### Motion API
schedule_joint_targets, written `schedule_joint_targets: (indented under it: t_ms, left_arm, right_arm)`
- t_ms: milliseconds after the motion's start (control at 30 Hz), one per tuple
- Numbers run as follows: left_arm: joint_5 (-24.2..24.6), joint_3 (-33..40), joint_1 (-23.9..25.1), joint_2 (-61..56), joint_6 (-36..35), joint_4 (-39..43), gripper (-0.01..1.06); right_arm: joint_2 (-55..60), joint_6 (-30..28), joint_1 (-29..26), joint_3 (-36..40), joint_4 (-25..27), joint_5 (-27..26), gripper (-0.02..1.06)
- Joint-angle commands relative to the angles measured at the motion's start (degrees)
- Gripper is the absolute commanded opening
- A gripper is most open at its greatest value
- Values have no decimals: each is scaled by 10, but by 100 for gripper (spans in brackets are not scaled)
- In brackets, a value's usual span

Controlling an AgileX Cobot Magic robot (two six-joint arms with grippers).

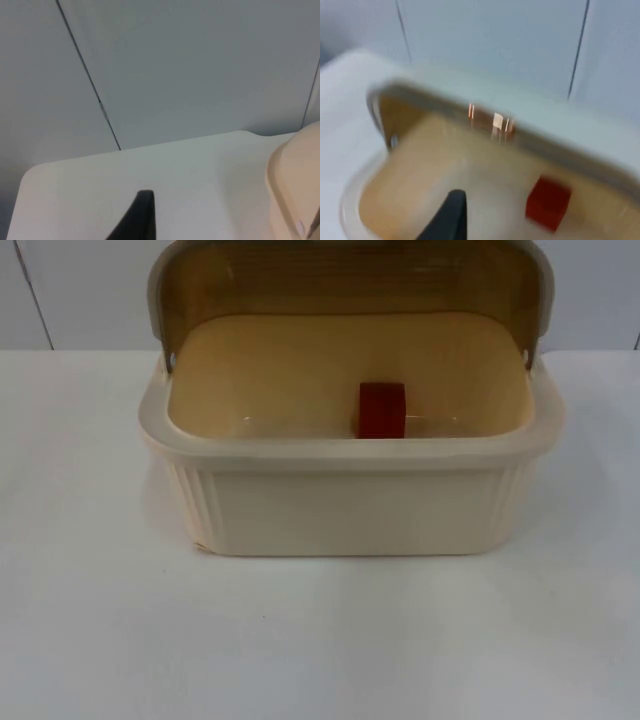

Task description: Open the box lid with the left hand, place the block into the box with the right hand, then close the box lid with the left hand.

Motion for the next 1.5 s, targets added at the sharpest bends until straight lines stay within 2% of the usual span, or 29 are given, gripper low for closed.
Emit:
schedule_joint_targets:
  t_ms: [0, 100, 233, 367, 500, 567, 600, 633, 700, 767, 1000, 1233, 1300, 1467]
  left_arm:
    - [-8, 3, -4, -3, -1, 1, 103]
    - [-9, 3, -4, -3, -1, 1, 103]
    - [-10, 3, -4, -3, -1, -2, 103]
    - [-10, 3, -4, -3, -1, -2, 103]
    - [-10, 3, -4, -3, -1, -2, 103]
    - [-11, 3, -4, -3, -1, -2, 103]
    - [-11, 3, -4, -3, -1, -2, 103]
    - [-11, 3, -4, -3, -1, -2, 103]
    - [-10, 3, -4, -3, -1, -1, 103]
    - [-10, 3, -4, -3, -1, -1, 103]
    - [-10, 3, -4, -3, -1, -1, 103]
    - [-11, 3, -4, -3, -4, -2, 103]
    - [-13, 3, -4, -3, -6, -5, 103]
    - [-20, 3, -4, -2, -6, -16, 103]
  right_arm:
    - [-25, 4, -3, -21, -4, 22, 105]
    - [-56, -15, -3, -74, -6, 76, 105]
    - [-72, -15, -11, -111, -7, 104, 105]
    - [-82, -29, -41, -144, -7, 134, 105]
    - [-82, -73, -100, -174, 13, 159, 105]
    - [-82, -124, -153, -180, 78, 160, 105]
    - [-82, -124, -153, -180, 78, 160, 105]
    - [-82, -144, -173, -181, 105, 159, 105]
    - [-82, -209, -233, -181, 194, 157, 105]
    - [-82, -267, -287, -181, 243, 159, 105]
    - [-82, -265, -398, -181, 199, 188, 105]
    - [-82, -254, -429, -181, 193, 207, 105]
    - [-82, -218, -433, -181, 193, 216, 105]
    - [-82, -208, -433, -181, 198, 223, 105]
